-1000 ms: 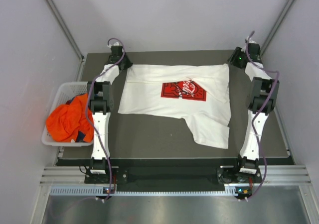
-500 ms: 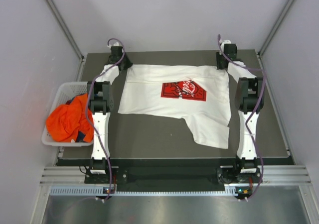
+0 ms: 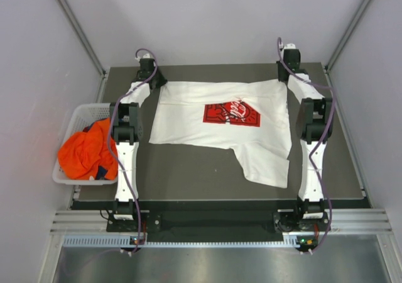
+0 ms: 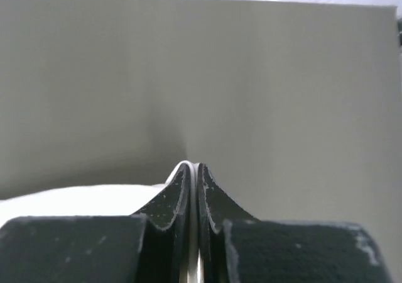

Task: Fold and stack the t-shirts
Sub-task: Fold the tshirt

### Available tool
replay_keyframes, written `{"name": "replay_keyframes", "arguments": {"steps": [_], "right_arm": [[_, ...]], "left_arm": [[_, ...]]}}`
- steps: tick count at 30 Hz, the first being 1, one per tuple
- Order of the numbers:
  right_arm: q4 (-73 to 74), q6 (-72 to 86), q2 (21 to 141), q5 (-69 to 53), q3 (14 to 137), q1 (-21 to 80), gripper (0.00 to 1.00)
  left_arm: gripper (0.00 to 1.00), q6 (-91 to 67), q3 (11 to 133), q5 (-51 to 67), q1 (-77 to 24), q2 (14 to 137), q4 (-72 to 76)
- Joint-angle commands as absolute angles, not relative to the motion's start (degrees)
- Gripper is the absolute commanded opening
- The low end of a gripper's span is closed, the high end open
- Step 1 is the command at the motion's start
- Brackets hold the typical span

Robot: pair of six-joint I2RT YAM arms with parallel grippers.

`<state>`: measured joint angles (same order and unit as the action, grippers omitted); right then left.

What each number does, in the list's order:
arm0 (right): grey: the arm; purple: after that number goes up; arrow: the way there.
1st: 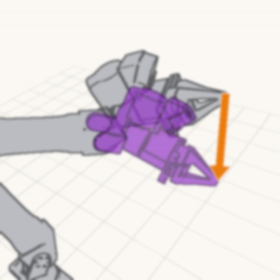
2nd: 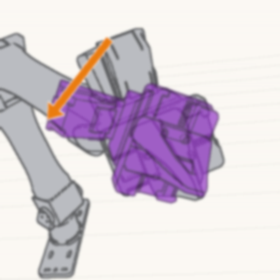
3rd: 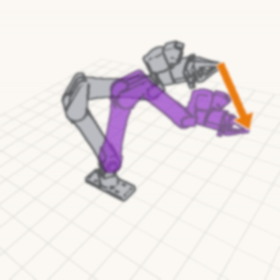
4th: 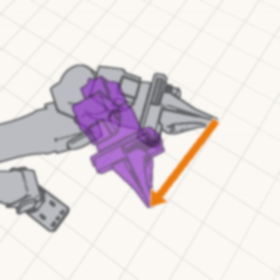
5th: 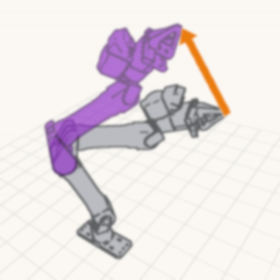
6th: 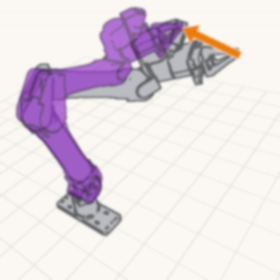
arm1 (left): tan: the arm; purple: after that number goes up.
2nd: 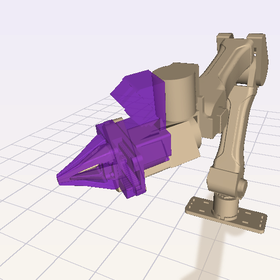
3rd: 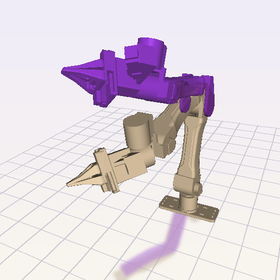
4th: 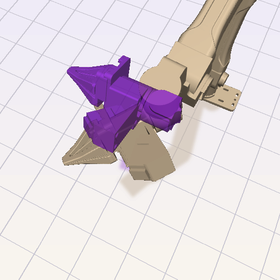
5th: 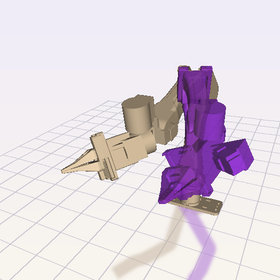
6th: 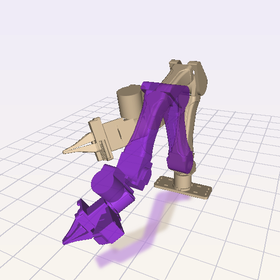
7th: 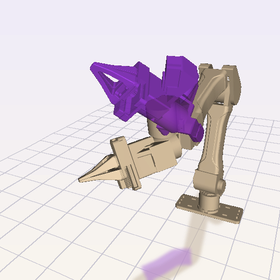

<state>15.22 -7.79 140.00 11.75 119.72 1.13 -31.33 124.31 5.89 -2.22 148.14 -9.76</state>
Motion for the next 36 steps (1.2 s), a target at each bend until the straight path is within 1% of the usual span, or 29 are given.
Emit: {"name": "replay_keyframes", "arguments": {"steps": [1, 4, 5, 7, 8, 9, 12, 13, 14, 16, 18, 21, 22, 23, 27, 29, 31, 34, 36], "right_arm": [[15.81, 1.62, 140.19, 8.83, 123.66, -2.1, 0.0], [16.17, 9.82, 140.1, -1.63, 123.58, -6.41, 0.01], [14.78, 15.41, 139.75, -7.5, 122.79, -7.55, 0.01], [11.01, 22.89, 138.7, -12.98, 117.71, -10.53, 0.02], [8.38, 25.38, 137.82, -18.23, 115.42, -11.5, 0.04], [3.22, 27.66, 137.55, -20.8, 111.66, -12.91, 0.04], [-2.71, 36.1, 139.39, -29.77, 109.51, -15.02, 0.1], [-5.16, 37.95, 140.09, -31.53, 109.69, -15.38, 0.15], [-6.4, 40.58, 141.05, -33.47, 109.86, -15.64, 0.18], [-8.43, 41.66, 141.59, -33.93, 109.51, -15.73, 0.2], [-9.4, 42.8, 141.85, -34.54, 109.6, -15.91, 0.2], [-11.51, 45.87, 142.91, -35.86, 109.95, -16.17, 0.08], [-11.69, 46.4, 143.08, -35.86, 110.13, -16.08, 0.01], [-12.04, 46.49, 143.35, -35.77, 110.13, -16.17, 0.0], [-15.11, 48.42, 144.05, -36.74, 109.78, -16.26, 0.0], [-16.52, 50.79, 144.93, -37.7, 109.86, -16.52, 0.06], [-17.14, 51.5, 145.2, -37.44, 109.86, -16.61, 0.09], [-16.53, 50.37, 144.67, -35.95, 109.51, -16.52, 0.06], [-16.09, 49.4, 143.36, -35.16, 108.9, -16.61, 0.08]], "left_arm": [[0.0, -30.15, 123.22, 4.05, -1.76, 144.49, -9.49], [0.0, -29.71, 123.31, 2.29, -1.76, 144.32, -10.28], [0.0, -29.71, 123.31, 1.85, -1.76, 144.23, -10.28], [0.0, -29.71, 123.4, 1.06, -1.76, 144.23, -10.37], [0.0, -29.71, 123.4, 1.05, -1.76, 144.32, -10.02], [0.0, -29.79, 123.66, 1.14, -1.76, 144.66, -10.11], [0.0, -29.79, 125.06, 1.75, -1.76, 145.54, -10.28], [0.0, -29.88, 125.5, 2.45, -1.76, 145.55, -10.28], [0.0, -29.97, 125.51, 2.9, -1.76, 145.63, -10.02], [0.0, -30.15, 125.42, 3.77, -1.76, 145.63, -9.32], [0.0, -30.23, 125.42, 4.04, -1.76, 145.72, -9.32], [0.0, -29.88, 125.42, 3.25, -1.76, 145.46, -9.58], [0.0, -29.8, 125.51, 2.99, -1.76, 145.46, -9.67], [0.0, -29.71, 125.51, 2.73, -1.76, 145.46, -9.67], [0.0, -29.53, 126.29, 1.76, -1.67, 145.81, -9.67], [0.0, -29.79, 127.09, 1.76, -1.5, 146.25, -9.67], [0.0, -30.58, 128.49, 1.85, -1.32, 147.13, -9.67], [0.0, -31.2, 129.98, 1.76, -1.23, 147.66, -9.84], [0.0, -31.38, 130.51, 2.19, -1.14, 147.57, -10.02]]}}
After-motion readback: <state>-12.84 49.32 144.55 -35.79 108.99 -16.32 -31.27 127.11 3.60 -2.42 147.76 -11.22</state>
